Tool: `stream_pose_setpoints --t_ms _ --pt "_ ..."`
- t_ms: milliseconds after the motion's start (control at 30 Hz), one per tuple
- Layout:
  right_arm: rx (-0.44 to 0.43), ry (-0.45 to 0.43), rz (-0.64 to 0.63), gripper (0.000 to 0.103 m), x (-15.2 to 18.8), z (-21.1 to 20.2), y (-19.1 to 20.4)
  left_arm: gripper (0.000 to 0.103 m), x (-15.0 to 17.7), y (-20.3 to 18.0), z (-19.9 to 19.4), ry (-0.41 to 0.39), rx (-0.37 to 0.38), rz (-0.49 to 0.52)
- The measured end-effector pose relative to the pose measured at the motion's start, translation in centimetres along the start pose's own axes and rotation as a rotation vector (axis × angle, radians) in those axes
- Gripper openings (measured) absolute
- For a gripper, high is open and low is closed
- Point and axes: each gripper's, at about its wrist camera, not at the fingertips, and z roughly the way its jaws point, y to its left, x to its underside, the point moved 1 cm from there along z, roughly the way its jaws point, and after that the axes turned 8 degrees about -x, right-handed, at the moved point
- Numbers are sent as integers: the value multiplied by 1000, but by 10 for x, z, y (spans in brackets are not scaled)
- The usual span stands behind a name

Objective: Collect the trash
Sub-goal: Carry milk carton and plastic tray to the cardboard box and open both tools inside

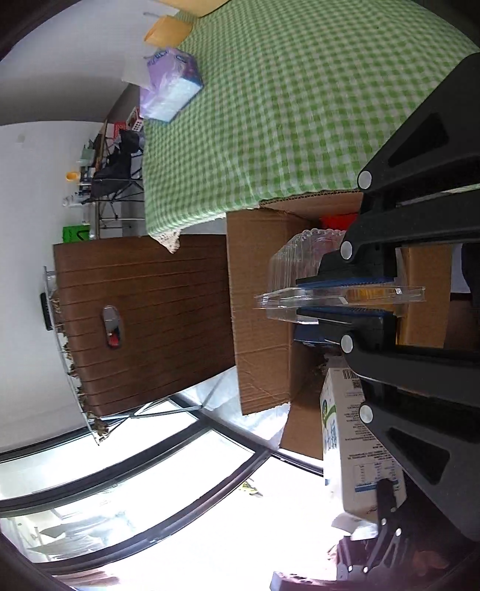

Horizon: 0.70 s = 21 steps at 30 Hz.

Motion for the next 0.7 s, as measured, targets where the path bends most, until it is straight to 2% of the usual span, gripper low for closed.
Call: stream_pose_setpoints --t_ms 100,167,267,367,533,600,700 --pt "14 80 -8 10 3 28 -4 71 -25 -6 5 -35 -4 -1" --pt "-21 130 -10 10 6 44 -7 70 -36 -12 8 -48 -20 -15" --pt "-30 206 -31 10 9 64 -13 70 -49 -26 21 -54 -35 23" --pt "6 261 -45 10 9 83 -22 70 -56 -31 38 -53 -50 24" --pt "91 335 -165 10 9 115 -9 70 -63 -29 64 -52 -63 -9" --pt "130 350 -213 10 9 125 -5 70 -65 -33 74 -63 -83 0" --pt "176 347 -216 11 2 131 -8 70 -73 -35 76 -77 -94 -7"
